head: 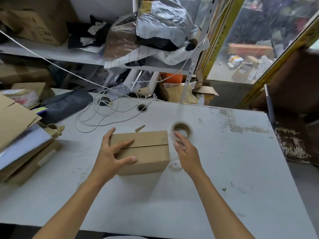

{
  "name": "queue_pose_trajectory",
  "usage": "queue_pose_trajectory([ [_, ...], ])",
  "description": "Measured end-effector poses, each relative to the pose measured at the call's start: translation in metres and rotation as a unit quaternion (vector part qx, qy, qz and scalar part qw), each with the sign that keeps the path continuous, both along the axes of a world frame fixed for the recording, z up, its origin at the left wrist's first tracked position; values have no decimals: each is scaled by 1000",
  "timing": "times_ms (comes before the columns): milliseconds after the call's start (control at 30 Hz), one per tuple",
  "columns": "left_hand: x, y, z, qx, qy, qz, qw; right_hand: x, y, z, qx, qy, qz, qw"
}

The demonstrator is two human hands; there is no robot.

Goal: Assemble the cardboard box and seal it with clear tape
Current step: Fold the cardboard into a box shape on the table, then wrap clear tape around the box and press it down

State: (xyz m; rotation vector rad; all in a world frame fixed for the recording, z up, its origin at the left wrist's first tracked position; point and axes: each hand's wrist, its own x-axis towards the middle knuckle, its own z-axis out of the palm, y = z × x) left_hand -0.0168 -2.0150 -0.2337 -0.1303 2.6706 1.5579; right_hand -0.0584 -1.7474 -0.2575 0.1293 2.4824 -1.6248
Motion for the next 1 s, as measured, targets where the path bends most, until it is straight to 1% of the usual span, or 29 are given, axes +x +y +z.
queue_pose_trajectory([
  [67, -1, 0, -1, -3, 3, -4, 1000, -20, 23, -20, 169, 28, -11, 985],
  [100, -1, -1, -2, -6, 4, -6, 1000, -30, 30, -28, 232, 20, -5, 972],
  [167, -1, -1, -3, -10, 6, -3, 1000, -52, 36, -39, 298, -3, 18, 954],
  [233, -1, -1, -4, -14, 13, 1, 1000, -71, 35, -48, 351, -20, 71, 933],
  [267, -1, -1, -4, -15, 14, 3, 1000, -79, 33, -53, 367, -42, 96, 924],
  [300, -1, -1, -5, -15, 13, 5, 1000, -84, 30, -57, 369, -69, 110, 920],
  [367, -2, -2, -6, -18, 12, 4, 1000, -88, 25, -66, 331, -107, 104, 932],
  [467, -2, -4, -7, -17, 16, 6, 1000, -87, 25, -74, 269, -93, 70, 956],
  [600, -1, -4, -8, -12, 11, 7, 1000, -86, 29, -78, 243, -70, 53, 966],
  [700, -2, -3, -8, -12, 9, 9, 1000, -84, 27, -70, 210, -55, 35, 976],
  [733, -2, -3, -7, -9, 11, 8, 1000, -83, 27, -64, 196, -41, 31, 979],
  [800, -2, -4, -8, -4, 13, 8, 1000, -80, 24, -44, 193, 15, 36, 980],
  [900, 0, -4, -7, -9, 6, 8, 1000, -71, 9, 0, 196, 133, 28, 971],
  [967, 2, -5, -6, -43, 25, 2, 999, -58, -10, 30, 181, 209, 12, 961],
  [1000, 2, -6, -5, -68, 43, -2, 997, -50, -20, 42, 166, 232, 9, 959],
])
